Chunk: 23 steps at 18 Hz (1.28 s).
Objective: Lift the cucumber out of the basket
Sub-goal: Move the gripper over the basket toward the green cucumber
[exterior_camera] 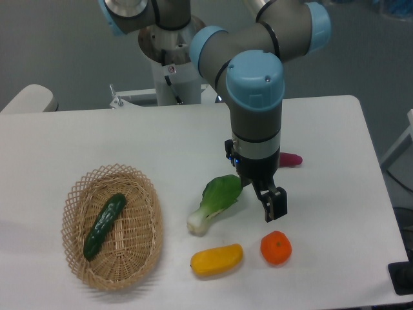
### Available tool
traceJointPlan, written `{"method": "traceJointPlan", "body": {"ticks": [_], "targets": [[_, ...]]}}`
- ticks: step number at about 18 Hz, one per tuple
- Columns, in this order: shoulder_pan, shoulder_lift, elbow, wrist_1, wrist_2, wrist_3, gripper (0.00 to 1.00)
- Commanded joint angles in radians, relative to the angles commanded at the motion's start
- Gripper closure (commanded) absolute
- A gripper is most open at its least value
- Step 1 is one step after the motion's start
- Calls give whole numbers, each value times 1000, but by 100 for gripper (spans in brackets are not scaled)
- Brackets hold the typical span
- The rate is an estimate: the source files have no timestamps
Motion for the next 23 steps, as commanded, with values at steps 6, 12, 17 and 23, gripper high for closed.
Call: {"method": "traceJointPlan", "body": {"ticks": [6,12,17,23], "targets": [[-24,-3,-3,-2,-3,-12,0],[-118,2,-54,0,-8,-222,0],[-236,2,-89,3,-5,-545,0],[-343,-12,-159,5,-2,-926,0]]}}
